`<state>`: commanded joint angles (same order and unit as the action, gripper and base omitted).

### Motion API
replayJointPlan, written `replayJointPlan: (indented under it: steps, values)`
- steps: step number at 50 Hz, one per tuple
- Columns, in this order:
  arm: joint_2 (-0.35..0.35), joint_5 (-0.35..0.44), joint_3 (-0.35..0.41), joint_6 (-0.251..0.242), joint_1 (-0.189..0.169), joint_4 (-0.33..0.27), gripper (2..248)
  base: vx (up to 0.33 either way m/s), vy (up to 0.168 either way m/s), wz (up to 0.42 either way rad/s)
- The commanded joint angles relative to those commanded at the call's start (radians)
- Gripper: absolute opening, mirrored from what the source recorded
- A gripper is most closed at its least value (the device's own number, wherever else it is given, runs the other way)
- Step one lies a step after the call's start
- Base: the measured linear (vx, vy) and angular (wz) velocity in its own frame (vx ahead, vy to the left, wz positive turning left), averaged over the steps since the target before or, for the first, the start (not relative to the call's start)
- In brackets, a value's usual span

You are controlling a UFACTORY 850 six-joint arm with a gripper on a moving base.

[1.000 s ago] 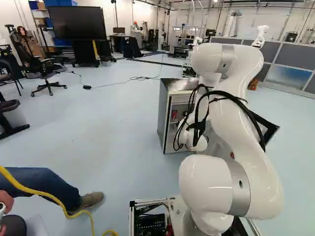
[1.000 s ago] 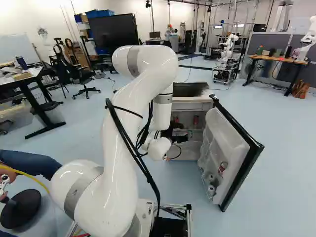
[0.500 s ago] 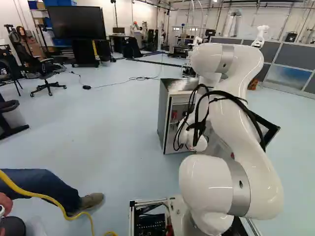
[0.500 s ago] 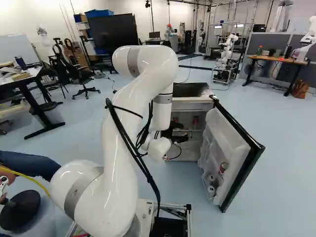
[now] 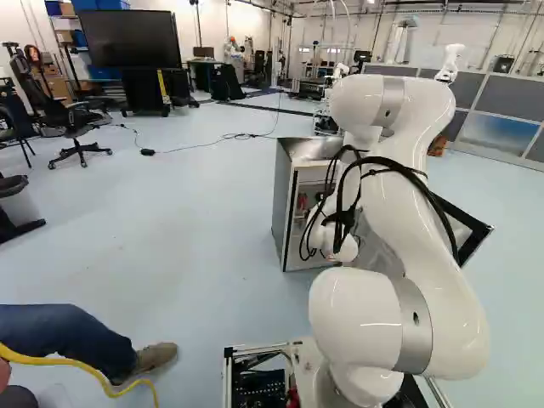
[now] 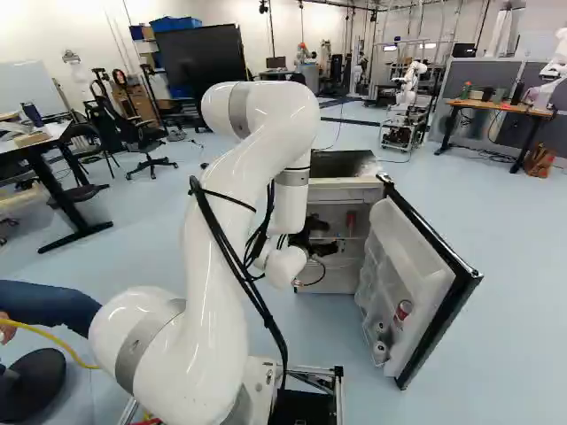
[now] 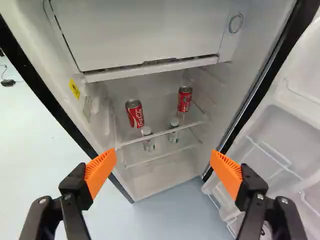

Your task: Grab a drink from the fridge

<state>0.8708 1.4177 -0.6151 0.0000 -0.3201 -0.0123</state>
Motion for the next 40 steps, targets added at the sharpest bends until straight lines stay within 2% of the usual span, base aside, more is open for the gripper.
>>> replayJointPlan:
  steps: [24,40]
  values:
    - [0.0,0.0,0.0,0.0,0.0,0.0,247,0.08,0.0,-0.009]
    - [0.0,0.0,0.0,0.0,0.0,0.0,247,0.016,0.0,-0.003]
